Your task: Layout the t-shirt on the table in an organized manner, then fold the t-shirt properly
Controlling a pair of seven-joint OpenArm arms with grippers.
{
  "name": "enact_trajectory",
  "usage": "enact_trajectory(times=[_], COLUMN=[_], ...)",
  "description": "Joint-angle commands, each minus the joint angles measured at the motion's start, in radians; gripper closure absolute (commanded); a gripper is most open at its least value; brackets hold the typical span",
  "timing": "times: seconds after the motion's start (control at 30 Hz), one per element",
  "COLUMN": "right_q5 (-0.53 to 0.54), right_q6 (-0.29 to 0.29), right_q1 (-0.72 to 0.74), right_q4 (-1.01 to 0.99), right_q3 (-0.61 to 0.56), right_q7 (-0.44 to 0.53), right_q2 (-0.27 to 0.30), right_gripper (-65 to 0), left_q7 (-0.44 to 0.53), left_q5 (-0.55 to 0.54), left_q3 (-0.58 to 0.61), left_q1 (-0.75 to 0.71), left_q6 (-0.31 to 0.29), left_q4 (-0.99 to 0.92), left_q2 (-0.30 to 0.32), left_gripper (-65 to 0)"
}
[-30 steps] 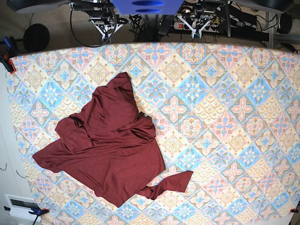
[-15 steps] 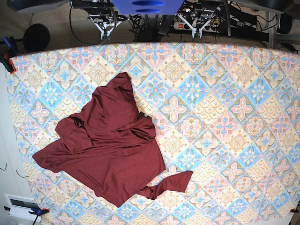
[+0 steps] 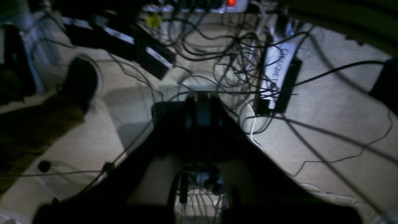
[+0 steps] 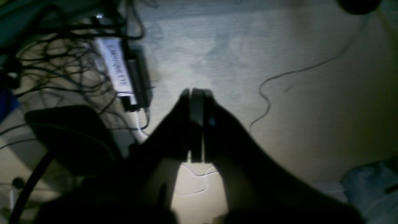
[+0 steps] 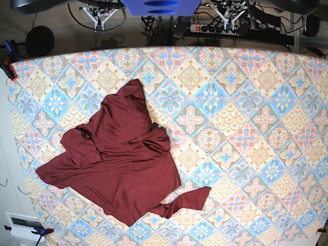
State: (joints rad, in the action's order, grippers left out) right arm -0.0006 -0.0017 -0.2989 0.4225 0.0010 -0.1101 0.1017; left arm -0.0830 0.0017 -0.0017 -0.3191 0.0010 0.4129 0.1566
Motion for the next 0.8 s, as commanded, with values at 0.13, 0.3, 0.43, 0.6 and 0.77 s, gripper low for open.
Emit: enact_trajectory(times=[0.13, 0.3, 0.43, 0.6, 0.77], right_q5=[0.001, 0.001, 0.001, 0.001, 0.004], right_q6=[-0.001, -0.001, -0.001, -0.001, -0.001], right_q1=[-0.107, -0.217, -0.294, -0.380, -0.445], right_q4=[0.151, 0.326, 0.459, 0.600, 0.714], right_q3=[0.004, 0.150, 0.218, 0.224, 0.225], right_q7=[0.005, 0.005, 0.005, 0.003, 0.003], right_q2=[0.036, 0.045, 0.046, 0.046, 0.046], right_gripper=[0.0, 0.0, 0.0, 0.0, 0.0], left_q7=[0.002, -0.001, -0.001, -0.001, -0.001], left_q5=[0.004, 0.004, 0.004, -0.009, -0.009], left_q3=[0.002, 0.002, 0.004, 0.068, 0.065], left_q1=[-0.116, -0.248, -0.363, -0.490, -0.601], left_q6=[0.001, 0.001, 0.001, 0.001, 0.003], left_q4=[0.151, 0.364, 0.558, 0.769, 0.963], left_q2=[0.039, 0.047, 0.071, 0.128, 0.153], left_gripper=[0.0, 0.0, 0.0, 0.0, 0.0])
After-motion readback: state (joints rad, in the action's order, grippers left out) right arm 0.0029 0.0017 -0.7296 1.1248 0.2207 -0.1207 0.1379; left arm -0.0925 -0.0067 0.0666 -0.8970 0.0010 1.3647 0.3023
